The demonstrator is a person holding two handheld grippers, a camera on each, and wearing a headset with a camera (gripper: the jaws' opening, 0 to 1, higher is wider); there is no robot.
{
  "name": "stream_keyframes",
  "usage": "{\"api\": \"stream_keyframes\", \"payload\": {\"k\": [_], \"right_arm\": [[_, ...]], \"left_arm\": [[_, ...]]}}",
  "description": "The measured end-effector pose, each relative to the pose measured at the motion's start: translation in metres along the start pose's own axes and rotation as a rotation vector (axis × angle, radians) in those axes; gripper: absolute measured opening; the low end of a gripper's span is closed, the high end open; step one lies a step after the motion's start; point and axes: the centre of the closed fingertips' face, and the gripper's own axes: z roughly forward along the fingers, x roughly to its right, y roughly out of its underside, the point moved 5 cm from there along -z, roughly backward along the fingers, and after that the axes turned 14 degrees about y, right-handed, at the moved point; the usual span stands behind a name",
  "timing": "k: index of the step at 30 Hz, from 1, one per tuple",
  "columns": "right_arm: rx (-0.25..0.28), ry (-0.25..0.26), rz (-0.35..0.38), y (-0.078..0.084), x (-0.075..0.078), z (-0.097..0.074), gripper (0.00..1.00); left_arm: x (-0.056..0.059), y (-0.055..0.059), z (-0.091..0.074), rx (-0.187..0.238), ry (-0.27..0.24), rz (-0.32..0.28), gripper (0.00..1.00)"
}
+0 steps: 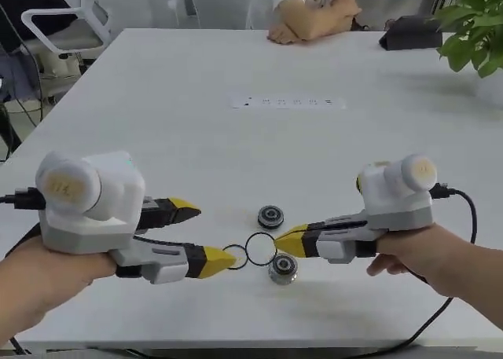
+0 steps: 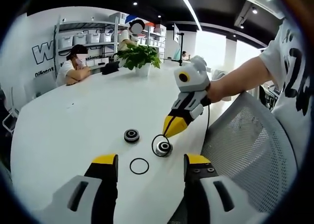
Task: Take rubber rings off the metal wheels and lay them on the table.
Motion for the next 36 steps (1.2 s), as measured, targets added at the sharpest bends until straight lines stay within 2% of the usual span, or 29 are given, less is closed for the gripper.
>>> {"api": "stream_keyframes", "payload": {"k": [9,22,36], "right_arm": [[-0.009,-0.011,-0.011,-0.003,-0.004,0.006,0.00],[-0.022,-0.009,-0.017,-0.007,-0.002,0.022,0.00],[-0.037,0.026,0.006,-0.005,0.003,0.036,0.00]], "left_arm": [[-0.001,0.004,-0.011,-0.001,-0.021,0.022,0.54],[-0.002,0.011,-0.022,-0.001,-0.044,-0.005,0.56],[-0.002,0.014,-0.026,0.005,-0.055,-0.009,0.56]]}}
